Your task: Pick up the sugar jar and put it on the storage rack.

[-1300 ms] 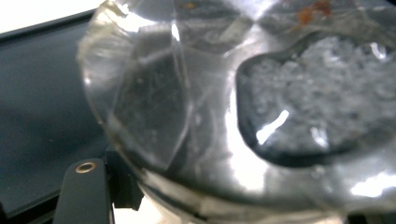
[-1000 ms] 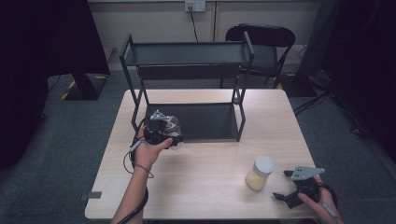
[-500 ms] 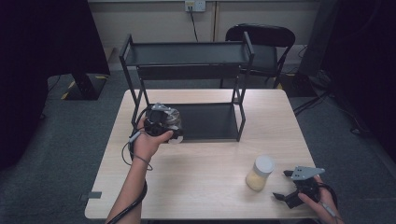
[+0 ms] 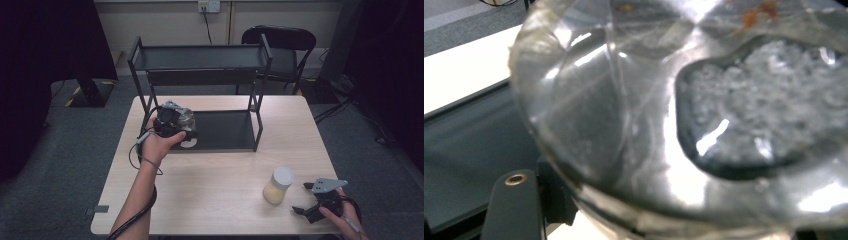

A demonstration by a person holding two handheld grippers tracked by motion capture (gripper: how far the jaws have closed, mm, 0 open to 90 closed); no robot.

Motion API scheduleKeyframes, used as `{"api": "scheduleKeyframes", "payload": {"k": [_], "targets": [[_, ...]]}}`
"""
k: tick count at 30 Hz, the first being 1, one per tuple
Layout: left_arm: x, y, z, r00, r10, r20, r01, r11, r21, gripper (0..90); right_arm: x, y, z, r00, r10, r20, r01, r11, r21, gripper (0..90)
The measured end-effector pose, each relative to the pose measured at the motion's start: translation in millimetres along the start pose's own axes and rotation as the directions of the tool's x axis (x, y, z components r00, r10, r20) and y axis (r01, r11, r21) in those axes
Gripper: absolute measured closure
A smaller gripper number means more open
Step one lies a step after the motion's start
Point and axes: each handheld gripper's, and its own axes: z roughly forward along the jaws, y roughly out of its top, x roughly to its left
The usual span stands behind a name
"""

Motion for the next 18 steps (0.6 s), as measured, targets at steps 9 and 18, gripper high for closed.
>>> {"api": "scheduleKeyframes", "payload": {"k": [9,18], "targets": [[-4.5,19.7,-10.3,0.9996,0.023,-0.018,-0.023,0.9997,0.005,31.0,0.0,0.0,0.0,1.0,0.0,0.0,0.0,1.0,0.0,0.0],[-6.9,36.8,-16.0,0.9986,0.037,-0.037,-0.037,0.9993,0.009,31.0,0.1,-0.1,0.1,1.0,0.0,0.0,0.0,1.0,-0.001,0.0]]}}
